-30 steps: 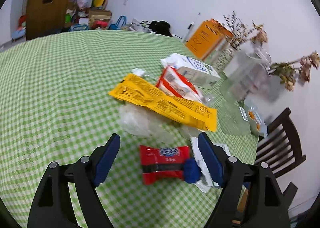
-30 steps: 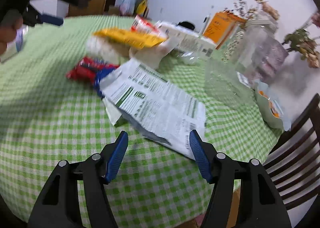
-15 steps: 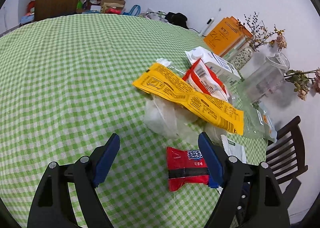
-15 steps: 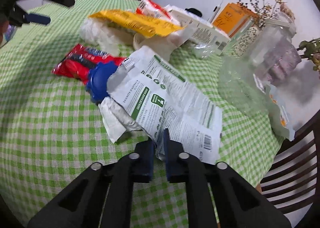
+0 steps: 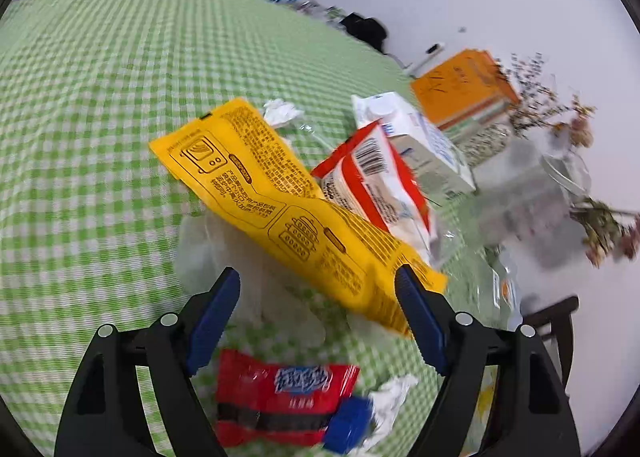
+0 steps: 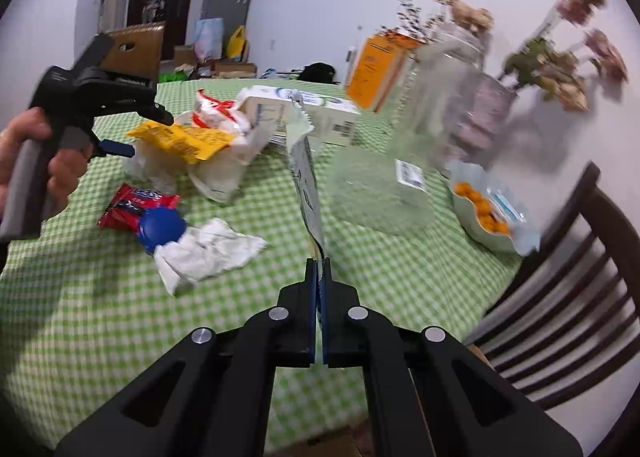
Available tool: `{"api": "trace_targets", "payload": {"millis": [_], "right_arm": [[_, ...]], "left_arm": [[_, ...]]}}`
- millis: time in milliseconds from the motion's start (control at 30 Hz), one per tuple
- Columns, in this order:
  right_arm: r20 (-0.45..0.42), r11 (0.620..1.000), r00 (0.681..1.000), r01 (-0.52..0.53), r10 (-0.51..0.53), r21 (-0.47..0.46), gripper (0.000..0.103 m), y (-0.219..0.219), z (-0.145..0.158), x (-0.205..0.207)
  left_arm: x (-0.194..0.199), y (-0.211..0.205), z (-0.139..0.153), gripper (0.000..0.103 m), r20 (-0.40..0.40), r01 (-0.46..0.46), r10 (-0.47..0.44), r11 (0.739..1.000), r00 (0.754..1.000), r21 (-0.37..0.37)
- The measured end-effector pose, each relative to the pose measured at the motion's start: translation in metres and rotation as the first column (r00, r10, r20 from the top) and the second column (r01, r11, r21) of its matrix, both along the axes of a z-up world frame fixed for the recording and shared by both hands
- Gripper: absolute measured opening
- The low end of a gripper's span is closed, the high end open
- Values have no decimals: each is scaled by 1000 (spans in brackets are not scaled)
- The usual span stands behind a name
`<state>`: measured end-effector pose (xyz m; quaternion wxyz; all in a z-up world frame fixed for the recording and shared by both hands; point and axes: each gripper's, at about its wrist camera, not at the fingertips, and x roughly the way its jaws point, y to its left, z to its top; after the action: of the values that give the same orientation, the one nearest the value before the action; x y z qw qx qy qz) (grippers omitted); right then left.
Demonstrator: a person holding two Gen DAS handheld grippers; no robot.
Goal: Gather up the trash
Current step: 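Grasp the yellow wrapper with left tool while right tool grasps paper leaflet, then carry the yellow wrapper and leaflet with both tools into the cardboard box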
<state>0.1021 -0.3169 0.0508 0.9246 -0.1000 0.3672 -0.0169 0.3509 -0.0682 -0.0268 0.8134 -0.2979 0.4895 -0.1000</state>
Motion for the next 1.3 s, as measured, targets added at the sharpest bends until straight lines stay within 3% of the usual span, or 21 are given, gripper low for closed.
{"api": "trace_targets", "payload": {"millis": [133, 200, 233, 467, 600, 800, 1033, 1300], "right_arm": [[-4, 997, 998, 58, -58, 42, 2, -28, -5, -15], [-3, 996, 997, 76, -76, 54, 2, -37, -7, -21], [2, 994, 996, 86, -87, 64, 2, -43, -7, -23], [56, 984, 993, 92, -102, 154, 1, -67, 5, -38], [97, 981, 988, 100, -117, 165, 1, -77, 17, -50], [128, 974, 979, 136, -161, 182, 1, -98, 27, -73], [128, 960, 965, 204, -230, 190, 1, -133, 26, -105], [116, 939, 944, 284, -310, 194, 1, -175, 21, -144]], "left_arm": [[14, -3, -9, 75, -46, -50, 48, 998, 998, -44], [16, -6, -9, 53, -38, -59, 58, 997, 998, -40], [17, -10, -5, 37, -22, -57, 56, 998, 998, -27], [-4, -17, 41, 10, 115, -65, 64, 998, 991, 0], [-32, -24, 87, 8, 241, -55, 48, 998, 969, 23], [-70, -48, 134, 8, 364, 14, -32, 999, 931, 52], [-111, -104, 152, 8, 428, 161, -193, 981, 883, 110], [-146, -170, 146, 8, 413, 292, -338, 941, 845, 173]]}}
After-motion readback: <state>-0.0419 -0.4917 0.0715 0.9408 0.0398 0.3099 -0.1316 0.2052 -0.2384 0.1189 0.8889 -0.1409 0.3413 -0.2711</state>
